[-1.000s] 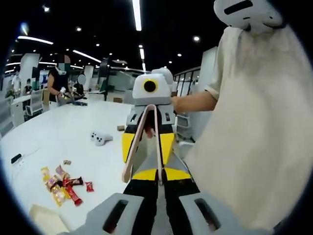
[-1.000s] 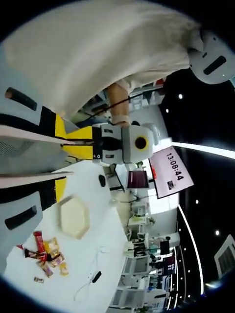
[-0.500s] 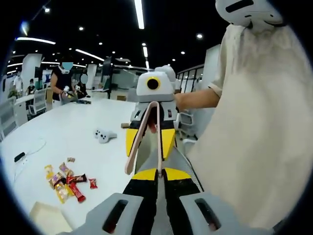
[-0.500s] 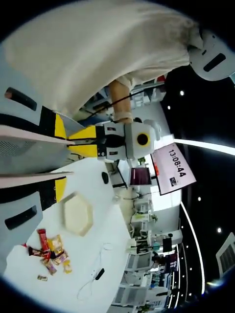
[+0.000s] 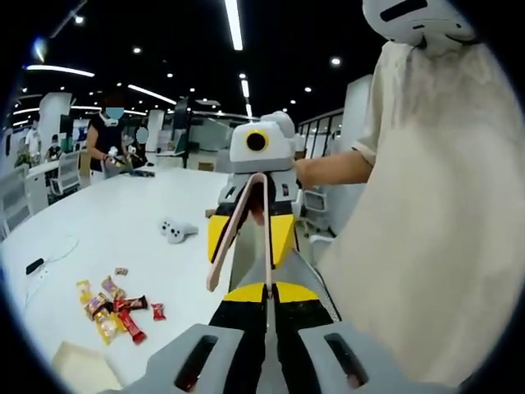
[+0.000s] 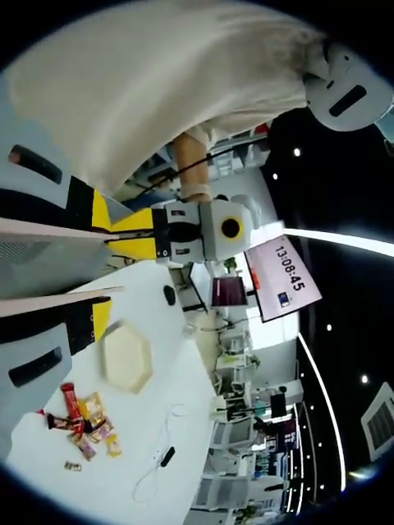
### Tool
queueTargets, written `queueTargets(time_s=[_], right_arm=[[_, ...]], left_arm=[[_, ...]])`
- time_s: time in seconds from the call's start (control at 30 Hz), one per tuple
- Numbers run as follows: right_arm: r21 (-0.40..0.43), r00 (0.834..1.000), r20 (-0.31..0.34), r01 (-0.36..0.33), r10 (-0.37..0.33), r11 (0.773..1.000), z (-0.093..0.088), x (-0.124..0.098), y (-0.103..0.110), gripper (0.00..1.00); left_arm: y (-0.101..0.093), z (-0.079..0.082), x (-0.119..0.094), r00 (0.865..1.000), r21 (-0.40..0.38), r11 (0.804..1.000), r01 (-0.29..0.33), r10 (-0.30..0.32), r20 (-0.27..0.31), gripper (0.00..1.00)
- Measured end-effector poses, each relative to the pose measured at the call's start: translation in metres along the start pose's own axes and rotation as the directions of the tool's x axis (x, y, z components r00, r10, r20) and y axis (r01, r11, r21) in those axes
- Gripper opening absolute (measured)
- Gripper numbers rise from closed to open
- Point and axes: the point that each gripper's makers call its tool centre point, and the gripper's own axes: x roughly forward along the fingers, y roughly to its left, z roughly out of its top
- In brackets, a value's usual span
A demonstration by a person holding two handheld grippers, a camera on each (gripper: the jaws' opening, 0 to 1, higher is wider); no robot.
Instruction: Place the target food into the container with the food tongs after gripping and lifting it, then release it inside without dropping or visibly crushing the food.
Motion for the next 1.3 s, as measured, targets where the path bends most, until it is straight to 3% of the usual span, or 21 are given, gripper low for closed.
queueTargets(time_s=[0.3,0.6,0.77,1.17,1.3], right_arm=[[0.001,1.0,0.026,-0.008,0.008,1.0,0.005,-0.001,0.001,0.31],[0.03,0.995,0.099,0.006,-0.009,1.0,0.02,-0.005,-0.004,0.31],[0.055,0.989,0.146,0.008,-0.016,0.998,0.028,-0.008,-0.006,0.31],[0.092,0.983,0.18,0.017,-0.034,0.996,0.031,-0.01,-0.007,0.35],[0.102,0.979,0.201,0.021,-0.041,0.995,0.034,-0.01,-0.008,0.38]], left_arm=[[-0.001,0.007,0.001,0.999,-0.014,1.0,0.014,-0.014,0.047,0.0],[0.004,0.022,-0.008,0.985,-0.076,0.997,-0.007,0.02,0.169,0.0],[0.007,0.033,-0.012,0.97,-0.108,0.994,-0.008,0.034,0.242,0.0],[0.008,0.04,-0.015,0.95,-0.152,0.988,-0.001,0.049,0.31,0.0],[0.009,0.046,-0.019,0.932,-0.167,0.986,0.009,0.052,0.358,0.0]])
